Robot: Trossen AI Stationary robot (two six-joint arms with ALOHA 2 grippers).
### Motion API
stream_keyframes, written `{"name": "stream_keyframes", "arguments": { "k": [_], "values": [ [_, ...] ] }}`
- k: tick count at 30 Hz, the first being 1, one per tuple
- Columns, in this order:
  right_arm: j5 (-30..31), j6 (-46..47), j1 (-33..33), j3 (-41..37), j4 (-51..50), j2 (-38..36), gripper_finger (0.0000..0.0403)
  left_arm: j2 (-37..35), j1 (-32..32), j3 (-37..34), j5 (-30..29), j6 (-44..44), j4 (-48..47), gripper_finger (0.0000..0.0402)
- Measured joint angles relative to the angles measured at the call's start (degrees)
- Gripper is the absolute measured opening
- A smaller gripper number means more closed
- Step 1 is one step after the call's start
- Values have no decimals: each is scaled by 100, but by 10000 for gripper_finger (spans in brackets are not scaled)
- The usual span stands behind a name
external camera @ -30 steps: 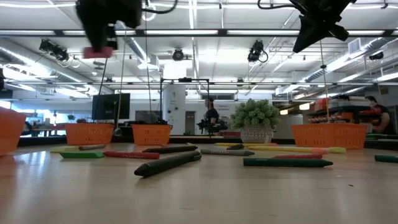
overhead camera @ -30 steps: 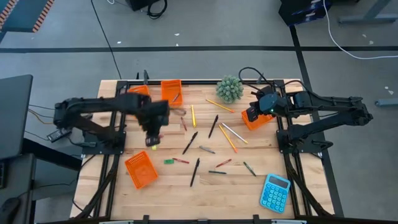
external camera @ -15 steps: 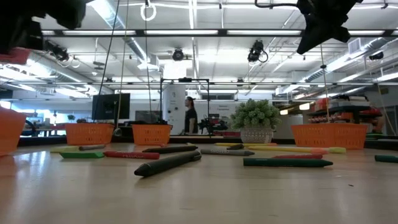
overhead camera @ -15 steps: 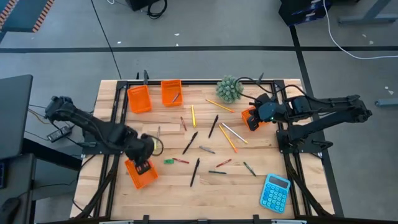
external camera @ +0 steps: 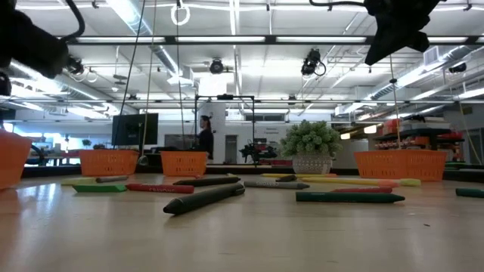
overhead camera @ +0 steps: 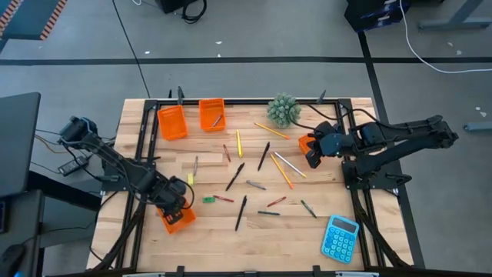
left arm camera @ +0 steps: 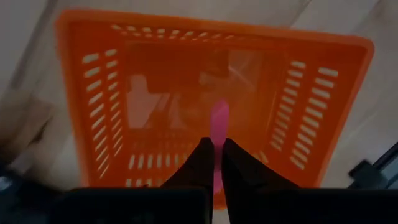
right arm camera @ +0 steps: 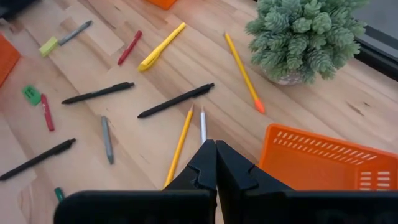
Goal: Sort crayons/erasers/pens/pencils in bins
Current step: Put the pink eraser into the bottom orange bin
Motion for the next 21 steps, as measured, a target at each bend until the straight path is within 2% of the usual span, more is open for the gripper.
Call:
{"name": "stream_keyframes", "arguments": {
  "k": [11,16,21],
  "values": [
    [0,20,21,0,0,0,8,2,102,-648,-172,-423,727,19],
    [0,14,21,0,0,0,8,90,95,-657,-464,-416,763,25],
    [0,-1,21,0,0,0,8,453,91,-657,-502,-402,961,27]
  ]
}}
